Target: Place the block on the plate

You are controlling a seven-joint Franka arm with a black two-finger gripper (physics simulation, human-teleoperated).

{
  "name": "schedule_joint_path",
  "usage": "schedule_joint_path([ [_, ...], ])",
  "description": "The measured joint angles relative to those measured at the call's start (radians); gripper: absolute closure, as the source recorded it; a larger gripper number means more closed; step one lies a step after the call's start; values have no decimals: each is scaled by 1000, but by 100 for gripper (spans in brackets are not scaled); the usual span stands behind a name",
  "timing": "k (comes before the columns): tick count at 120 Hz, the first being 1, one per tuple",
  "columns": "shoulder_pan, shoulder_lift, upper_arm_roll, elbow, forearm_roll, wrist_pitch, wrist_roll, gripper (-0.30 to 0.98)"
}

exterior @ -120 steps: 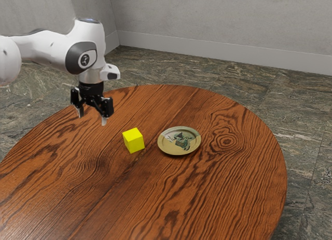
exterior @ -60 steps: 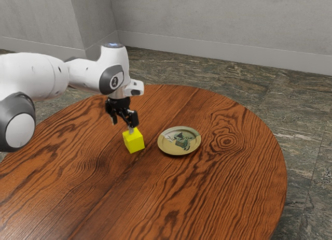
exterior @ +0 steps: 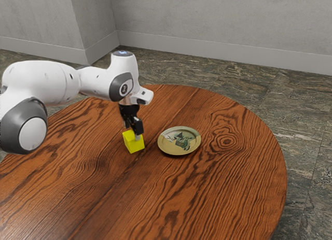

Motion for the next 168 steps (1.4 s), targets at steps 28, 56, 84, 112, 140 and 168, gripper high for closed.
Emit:
schedule_joint_path([
  [28, 1, 29, 0, 10, -17, 7, 73, 0],
  [56, 2, 52, 1, 17, -35, 12, 122, 0],
  [84, 3, 63, 8, 17, -38, 15, 149, 11],
  [112, 3, 58, 9, 17, -37, 18, 161, 25],
  [140, -25, -1, 30, 15, -36, 18, 162, 29],
  [168, -84, -43, -24, 75, -34, 11, 117, 28],
])
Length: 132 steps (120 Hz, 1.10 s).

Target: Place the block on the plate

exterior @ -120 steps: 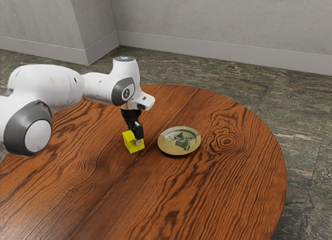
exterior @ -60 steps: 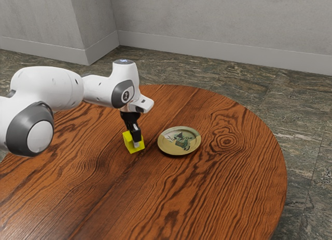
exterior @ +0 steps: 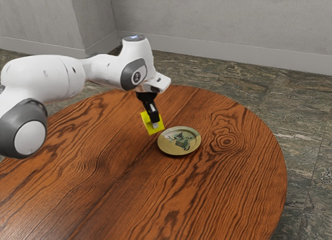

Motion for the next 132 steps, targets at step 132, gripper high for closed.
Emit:
schedule_joint_path([
  [132, -1, -457, 16, -310, 102, -77, -412, 1],
])
